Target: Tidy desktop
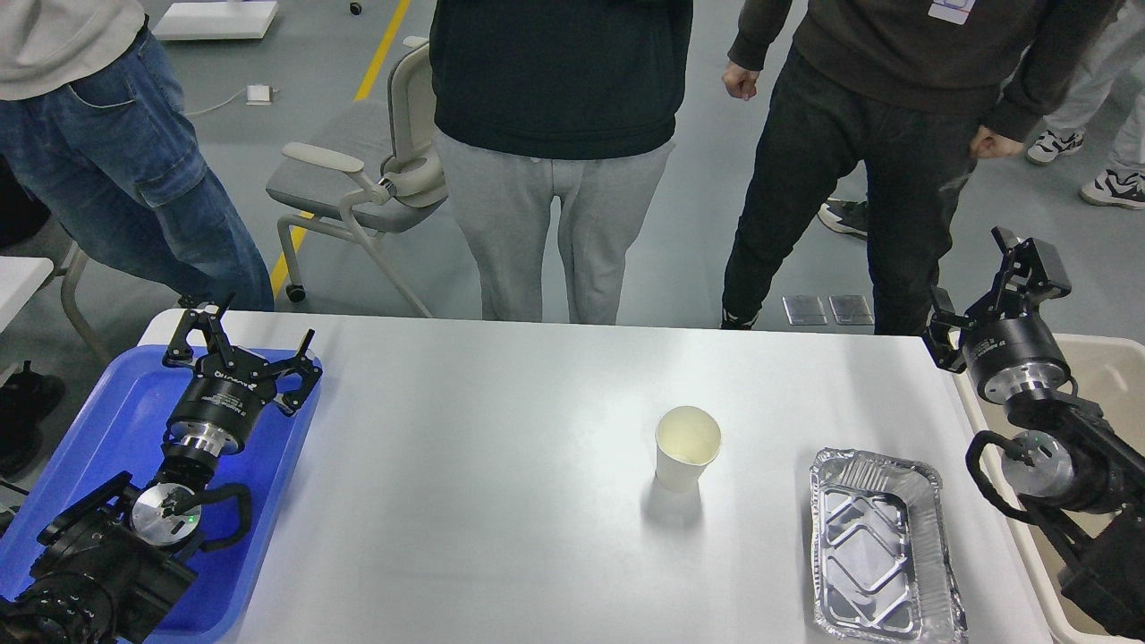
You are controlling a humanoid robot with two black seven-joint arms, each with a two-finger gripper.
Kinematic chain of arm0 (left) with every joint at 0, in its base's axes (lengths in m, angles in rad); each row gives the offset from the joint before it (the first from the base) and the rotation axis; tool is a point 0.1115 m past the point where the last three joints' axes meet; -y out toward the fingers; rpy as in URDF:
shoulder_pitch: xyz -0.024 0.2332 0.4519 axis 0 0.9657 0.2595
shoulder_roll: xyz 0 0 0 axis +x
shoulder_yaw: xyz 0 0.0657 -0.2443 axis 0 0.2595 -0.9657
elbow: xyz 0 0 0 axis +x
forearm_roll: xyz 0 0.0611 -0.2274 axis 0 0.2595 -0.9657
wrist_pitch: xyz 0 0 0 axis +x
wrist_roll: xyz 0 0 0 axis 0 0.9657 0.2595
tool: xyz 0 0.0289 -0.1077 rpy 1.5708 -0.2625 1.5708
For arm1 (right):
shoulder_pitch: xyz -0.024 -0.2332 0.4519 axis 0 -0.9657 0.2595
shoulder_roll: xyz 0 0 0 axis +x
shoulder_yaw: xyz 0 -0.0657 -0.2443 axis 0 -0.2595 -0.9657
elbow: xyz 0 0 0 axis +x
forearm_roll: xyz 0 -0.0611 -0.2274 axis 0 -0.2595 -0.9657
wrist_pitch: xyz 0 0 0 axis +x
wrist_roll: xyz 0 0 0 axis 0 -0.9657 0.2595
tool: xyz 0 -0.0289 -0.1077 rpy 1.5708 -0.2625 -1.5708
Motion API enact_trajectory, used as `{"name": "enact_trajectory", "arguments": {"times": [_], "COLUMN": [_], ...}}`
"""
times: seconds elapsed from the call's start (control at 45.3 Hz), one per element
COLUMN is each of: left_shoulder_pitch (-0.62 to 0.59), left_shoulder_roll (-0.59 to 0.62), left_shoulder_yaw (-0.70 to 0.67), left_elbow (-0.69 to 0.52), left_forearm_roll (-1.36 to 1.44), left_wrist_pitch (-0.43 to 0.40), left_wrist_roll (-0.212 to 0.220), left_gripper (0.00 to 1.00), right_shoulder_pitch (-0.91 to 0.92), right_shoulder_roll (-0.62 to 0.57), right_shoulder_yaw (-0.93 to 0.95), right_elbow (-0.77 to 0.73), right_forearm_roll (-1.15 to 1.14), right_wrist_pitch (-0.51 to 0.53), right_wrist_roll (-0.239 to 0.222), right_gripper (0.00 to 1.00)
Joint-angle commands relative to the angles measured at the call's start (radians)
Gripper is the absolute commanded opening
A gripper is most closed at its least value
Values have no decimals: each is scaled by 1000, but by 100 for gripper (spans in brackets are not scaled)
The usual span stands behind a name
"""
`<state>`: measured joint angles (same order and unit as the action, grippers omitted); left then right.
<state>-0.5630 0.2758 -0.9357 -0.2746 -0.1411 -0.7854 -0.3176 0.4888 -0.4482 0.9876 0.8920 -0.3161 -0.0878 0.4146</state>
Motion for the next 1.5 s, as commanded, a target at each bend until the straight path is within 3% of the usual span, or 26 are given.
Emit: {"name": "enact_trajectory", "arguments": {"times": [0.0, 0.243, 0.331, 0.375, 0.464, 0.53, 0.729, 0.861, 1.016, 1.281, 1.479], "left_shoulder_pitch": [0, 0, 0, 0, -2, 0, 0, 0, 0, -2, -2], "left_shoulder_roll": [0, 0, 0, 0, 0, 0, 0, 0, 0, -1, -1], "left_shoulder_yaw": [0, 0, 0, 0, 0, 0, 0, 0, 0, 0, 0], "left_elbow": [0, 0, 0, 0, 0, 0, 0, 0, 0, 0, 0], "left_forearm_roll": [0, 0, 0, 0, 0, 0, 0, 0, 0, 0, 1], "left_wrist_pitch": [0, 0, 0, 0, 0, 0, 0, 0, 0, 0, 0], "left_wrist_roll": [3, 0, 0, 0, 0, 0, 0, 0, 0, 0, 0], "left_gripper": [100, 100, 100, 100, 100, 100, 100, 100, 100, 100, 100], "right_shoulder_pitch": [2, 2, 11, 16, 40, 54, 198, 382, 487, 531, 617], "right_shoulder_roll": [3, -1, -10, -26, -59, -84, -277, -348, -346, -231, -115], "right_shoulder_yaw": [-6, 6, 5, -1, -3, -7, -186, -426, -609, -785, -957], "right_elbow": [1, 10, 13, 21, 68, 113, 283, 346, 380, 378, 375], "right_forearm_roll": [0, 2, 2, 2, 2, -1, -122, -388, -696, -1116, -1187], "right_wrist_pitch": [0, -9, 2, 11, 45, 60, 217, 336, 346, 321, 321], "right_wrist_roll": [0, 0, -22, -58, -199, -270, -338, -333, -332, -333, -332], "right_gripper": [100, 100, 100, 100, 100, 100, 100, 100, 100, 100, 100]}}
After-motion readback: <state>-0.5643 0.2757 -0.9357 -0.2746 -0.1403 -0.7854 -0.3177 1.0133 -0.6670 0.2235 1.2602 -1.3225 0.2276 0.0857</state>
